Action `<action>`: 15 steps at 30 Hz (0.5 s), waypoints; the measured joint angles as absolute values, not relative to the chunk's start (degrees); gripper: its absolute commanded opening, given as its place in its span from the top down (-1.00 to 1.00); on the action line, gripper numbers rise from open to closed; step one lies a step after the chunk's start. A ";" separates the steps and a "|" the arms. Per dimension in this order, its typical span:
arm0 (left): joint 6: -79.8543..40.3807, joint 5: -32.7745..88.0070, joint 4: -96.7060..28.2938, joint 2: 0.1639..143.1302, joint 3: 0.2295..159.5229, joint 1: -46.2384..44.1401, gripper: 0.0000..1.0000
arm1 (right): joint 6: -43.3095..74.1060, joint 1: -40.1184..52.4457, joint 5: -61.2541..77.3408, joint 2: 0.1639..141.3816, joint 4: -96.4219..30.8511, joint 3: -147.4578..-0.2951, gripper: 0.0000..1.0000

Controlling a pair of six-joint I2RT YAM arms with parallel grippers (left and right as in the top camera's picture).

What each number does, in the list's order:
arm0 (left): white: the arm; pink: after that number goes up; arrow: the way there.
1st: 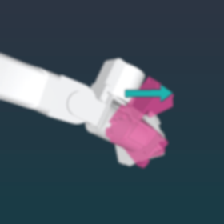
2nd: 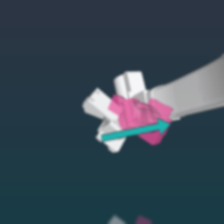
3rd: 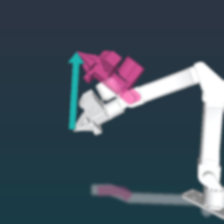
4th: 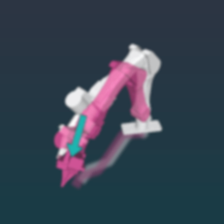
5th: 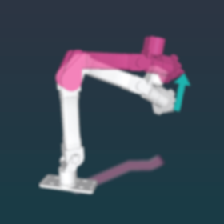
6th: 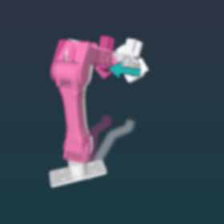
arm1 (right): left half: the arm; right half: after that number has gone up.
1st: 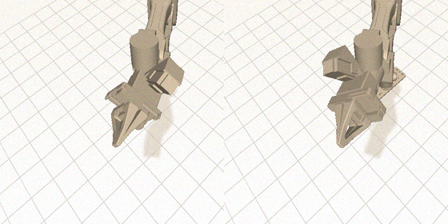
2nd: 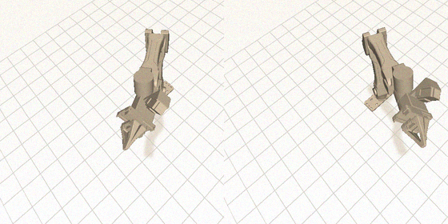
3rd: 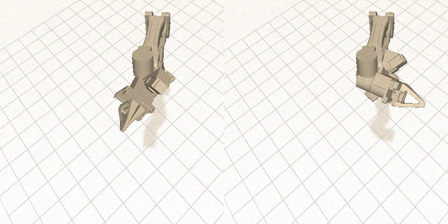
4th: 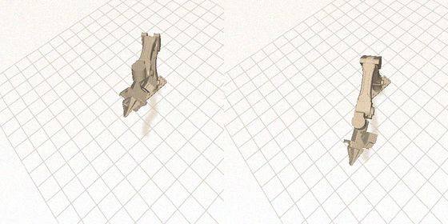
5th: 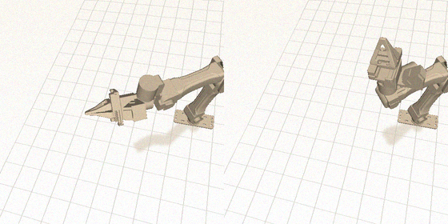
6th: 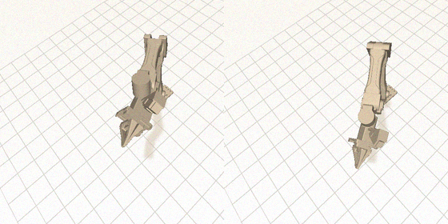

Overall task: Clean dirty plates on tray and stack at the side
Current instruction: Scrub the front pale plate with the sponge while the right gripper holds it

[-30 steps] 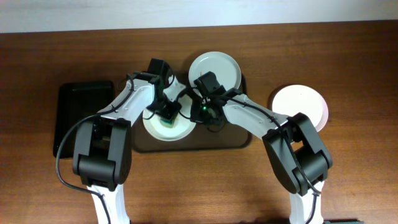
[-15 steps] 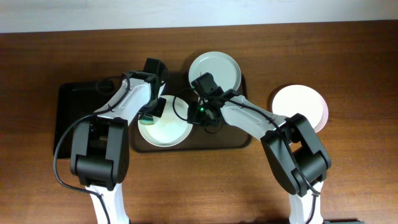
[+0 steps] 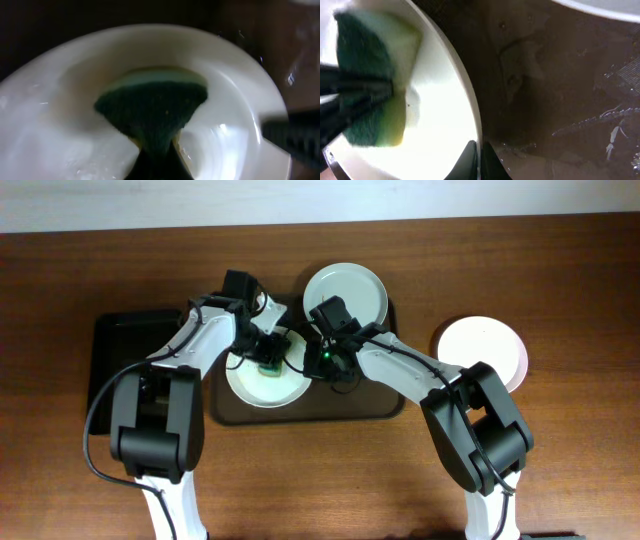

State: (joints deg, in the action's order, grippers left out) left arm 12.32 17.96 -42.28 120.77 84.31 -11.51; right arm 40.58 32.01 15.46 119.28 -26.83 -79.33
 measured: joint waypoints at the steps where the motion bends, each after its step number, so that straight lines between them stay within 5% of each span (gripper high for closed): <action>1: 9.96 16.21 -41.65 120.77 84.31 -11.64 0.99 | 40.62 31.99 15.44 119.28 -26.76 -79.33 0.92; 9: -2.87 -9.82 -50.87 120.33 85.32 -12.97 0.99 | 40.69 32.16 16.03 119.28 -26.48 -79.33 0.92; 15: 0.73 -9.65 -57.60 120.36 85.30 -13.06 0.99 | 40.42 32.29 16.45 119.28 -26.76 -79.33 0.92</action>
State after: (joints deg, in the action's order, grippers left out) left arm 0.73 -9.65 -57.60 120.36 85.30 -13.06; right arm 40.42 32.29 16.45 119.28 -26.76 -79.33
